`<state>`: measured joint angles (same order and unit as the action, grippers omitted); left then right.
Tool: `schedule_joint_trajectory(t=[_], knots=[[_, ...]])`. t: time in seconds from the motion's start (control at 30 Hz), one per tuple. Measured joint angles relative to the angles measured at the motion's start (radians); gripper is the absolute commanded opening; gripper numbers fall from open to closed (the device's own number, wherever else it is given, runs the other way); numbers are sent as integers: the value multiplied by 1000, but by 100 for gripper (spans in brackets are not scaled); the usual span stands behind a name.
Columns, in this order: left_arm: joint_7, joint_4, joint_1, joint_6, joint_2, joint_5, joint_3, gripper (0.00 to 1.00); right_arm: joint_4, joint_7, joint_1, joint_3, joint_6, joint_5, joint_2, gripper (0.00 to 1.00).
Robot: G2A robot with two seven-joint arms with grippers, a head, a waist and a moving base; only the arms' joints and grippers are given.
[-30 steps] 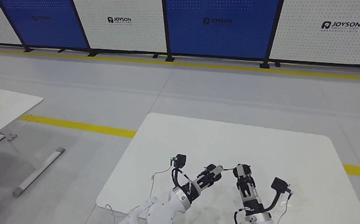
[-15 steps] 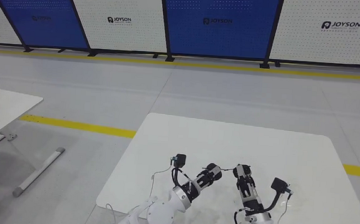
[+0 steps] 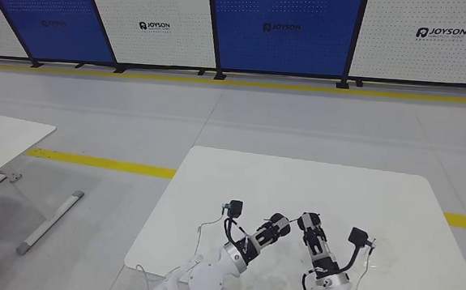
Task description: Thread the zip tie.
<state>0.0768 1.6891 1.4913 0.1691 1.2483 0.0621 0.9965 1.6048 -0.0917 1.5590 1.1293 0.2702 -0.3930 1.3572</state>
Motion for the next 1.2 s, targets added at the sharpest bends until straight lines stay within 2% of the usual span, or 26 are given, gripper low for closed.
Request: schedule_joint_trajectory(t=[0.03,0.43,0.63,0.73,0.83,1.03,1.1,1.2], knots=[[0,0,0,0,0,-1,0,0,1,2,1,1,0,2,0,100],[-32,-8,-6,-35,4,-42,12,0,4,-1,5,7,2,7,1,100],[-78,16,-3,-93,6,-86,37,0,16,-32,33,36,29,2,-3,100],[-78,40,-1,-127,5,-92,48,0,13,-19,41,53,40,24,-5,100],[-76,59,5,-130,4,-78,51,0,11,-12,41,53,43,40,-5,100],[-76,59,5,-129,4,-77,51,0,12,-14,40,54,40,32,-5,100],[-76,59,6,-130,5,-84,50,0,14,-41,32,58,12,-27,-7,100],[-76,69,6,-139,7,-137,58,0,12,-95,31,46,-21,-194,-8,100]])
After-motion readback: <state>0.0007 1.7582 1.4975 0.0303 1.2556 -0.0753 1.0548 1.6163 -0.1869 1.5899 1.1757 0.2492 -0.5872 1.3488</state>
